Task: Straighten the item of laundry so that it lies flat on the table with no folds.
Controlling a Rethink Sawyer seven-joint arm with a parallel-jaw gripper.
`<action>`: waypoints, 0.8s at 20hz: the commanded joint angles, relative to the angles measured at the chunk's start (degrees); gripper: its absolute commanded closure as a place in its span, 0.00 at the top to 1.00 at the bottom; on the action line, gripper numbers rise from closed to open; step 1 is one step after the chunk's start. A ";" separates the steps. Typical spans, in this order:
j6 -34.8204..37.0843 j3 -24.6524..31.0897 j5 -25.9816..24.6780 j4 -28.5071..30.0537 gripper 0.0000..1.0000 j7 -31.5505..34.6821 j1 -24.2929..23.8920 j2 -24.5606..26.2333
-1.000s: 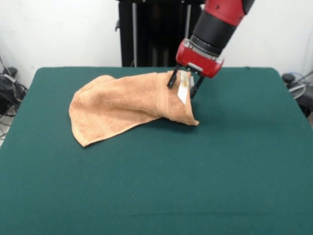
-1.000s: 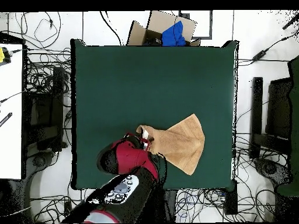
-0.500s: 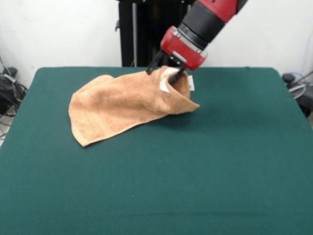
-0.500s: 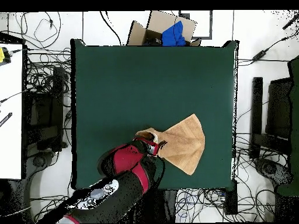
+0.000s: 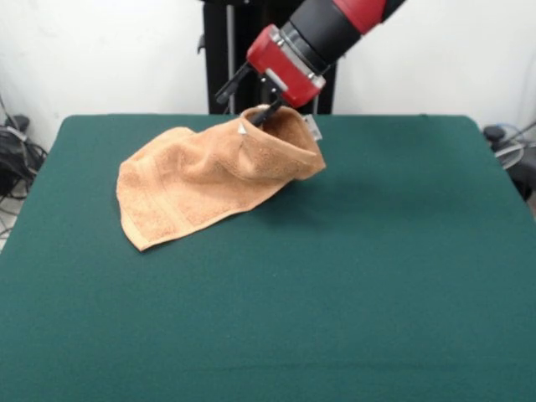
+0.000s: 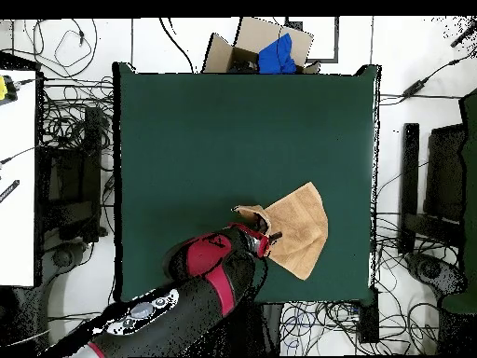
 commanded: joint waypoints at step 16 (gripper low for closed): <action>-6.06 18.40 5.23 3.84 1.00 13.48 -9.87 -7.75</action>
